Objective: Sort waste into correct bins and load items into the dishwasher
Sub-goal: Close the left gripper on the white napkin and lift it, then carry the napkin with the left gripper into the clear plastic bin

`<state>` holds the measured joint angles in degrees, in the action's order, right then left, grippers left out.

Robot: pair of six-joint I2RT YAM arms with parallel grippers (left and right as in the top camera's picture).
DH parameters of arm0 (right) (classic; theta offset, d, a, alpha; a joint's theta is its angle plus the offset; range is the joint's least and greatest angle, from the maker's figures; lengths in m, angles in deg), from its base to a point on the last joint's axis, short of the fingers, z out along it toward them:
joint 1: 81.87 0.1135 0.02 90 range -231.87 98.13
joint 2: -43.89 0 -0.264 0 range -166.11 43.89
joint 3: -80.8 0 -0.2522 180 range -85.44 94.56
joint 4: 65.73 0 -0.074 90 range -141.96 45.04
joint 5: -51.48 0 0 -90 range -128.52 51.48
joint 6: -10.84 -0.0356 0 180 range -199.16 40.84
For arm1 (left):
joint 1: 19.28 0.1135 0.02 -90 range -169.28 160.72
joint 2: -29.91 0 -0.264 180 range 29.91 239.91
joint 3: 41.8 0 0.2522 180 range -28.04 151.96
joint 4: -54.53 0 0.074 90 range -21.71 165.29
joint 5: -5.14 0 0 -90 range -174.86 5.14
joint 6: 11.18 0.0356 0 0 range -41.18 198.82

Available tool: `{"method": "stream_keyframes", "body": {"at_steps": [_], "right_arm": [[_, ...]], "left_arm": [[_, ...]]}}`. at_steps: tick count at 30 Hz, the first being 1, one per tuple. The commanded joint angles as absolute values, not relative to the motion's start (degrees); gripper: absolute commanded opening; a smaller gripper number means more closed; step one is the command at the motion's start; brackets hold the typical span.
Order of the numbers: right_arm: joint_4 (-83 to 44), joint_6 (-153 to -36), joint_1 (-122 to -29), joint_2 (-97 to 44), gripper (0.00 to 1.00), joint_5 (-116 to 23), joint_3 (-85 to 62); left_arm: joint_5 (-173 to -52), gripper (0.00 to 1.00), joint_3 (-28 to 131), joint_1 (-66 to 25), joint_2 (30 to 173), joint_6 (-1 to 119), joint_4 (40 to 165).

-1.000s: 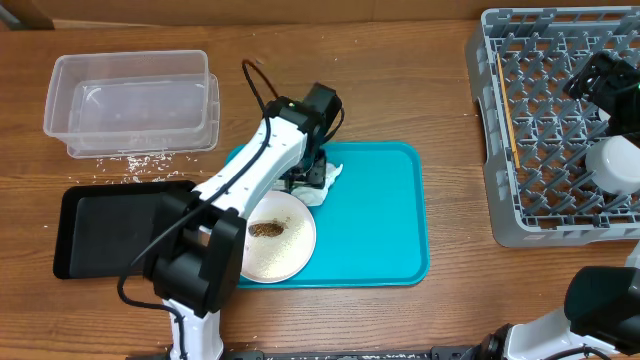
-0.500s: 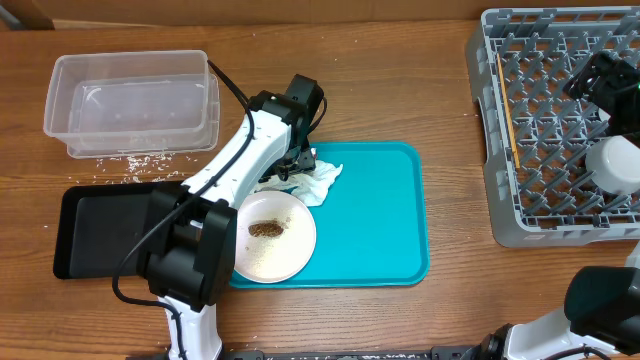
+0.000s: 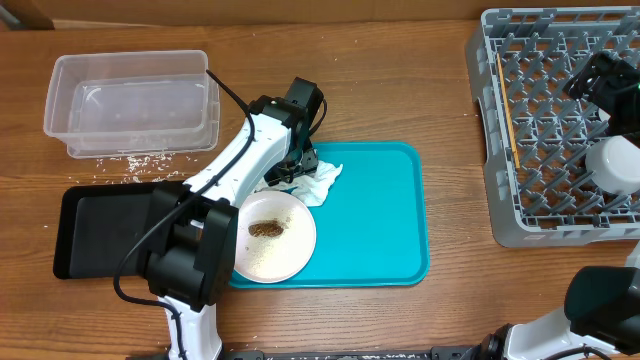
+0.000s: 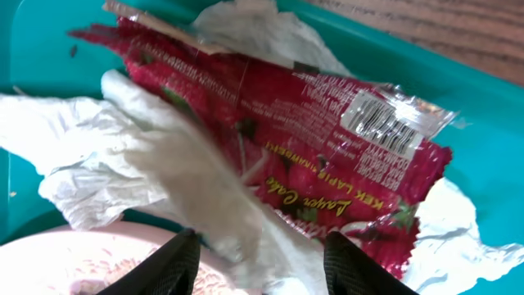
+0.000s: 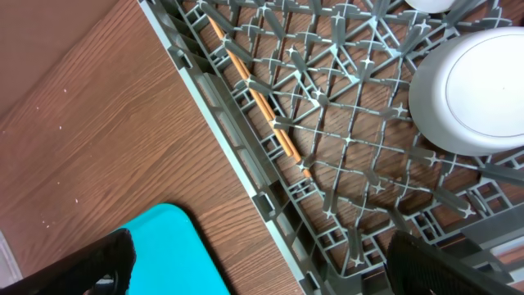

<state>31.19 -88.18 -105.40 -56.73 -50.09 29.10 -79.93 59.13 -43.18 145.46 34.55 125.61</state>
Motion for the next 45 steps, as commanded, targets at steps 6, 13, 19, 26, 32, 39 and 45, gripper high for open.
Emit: {"method": "stream_keyframes", "body": {"at_steps": [6, 13, 19, 26, 32, 39, 45], "right_arm": [[30.88, -88.38, -105.36, -56.53, 1.00, -49.89, 29.74], [30.88, -88.38, -105.36, -56.53, 1.00, -49.89, 29.74], [30.88, -88.38, -105.36, -56.53, 1.00, -49.89, 29.74], [30.88, -88.38, -105.36, -56.53, 1.00, -49.89, 29.74], [30.88, -88.38, -105.36, -56.53, 1.00, -49.89, 29.74], [30.88, -88.38, -105.36, -56.53, 1.00, -49.89, 29.74], [30.88, -88.38, -105.36, -56.53, 1.00, -49.89, 29.74]], "left_arm": [[-79.97, 0.41, 58.48, -43.13, 146.38, 33.80, 128.91], [-79.99, 0.24, 58.48, -43.13, 146.38, 33.80, 128.45], [-79.99, 0.04, 58.48, -43.13, 146.38, 33.80, 129.30], [-79.97, 0.04, 59.48, -43.13, 146.36, 33.80, 132.12], [-79.88, 0.04, 65.80, -43.13, 146.05, 33.82, 137.72], [-76.91, 0.04, 71.59, -43.13, 144.50, 33.80, 142.57], [-76.69, 0.04, 73.28, -42.35, 139.97, 33.82, 143.22]]}}
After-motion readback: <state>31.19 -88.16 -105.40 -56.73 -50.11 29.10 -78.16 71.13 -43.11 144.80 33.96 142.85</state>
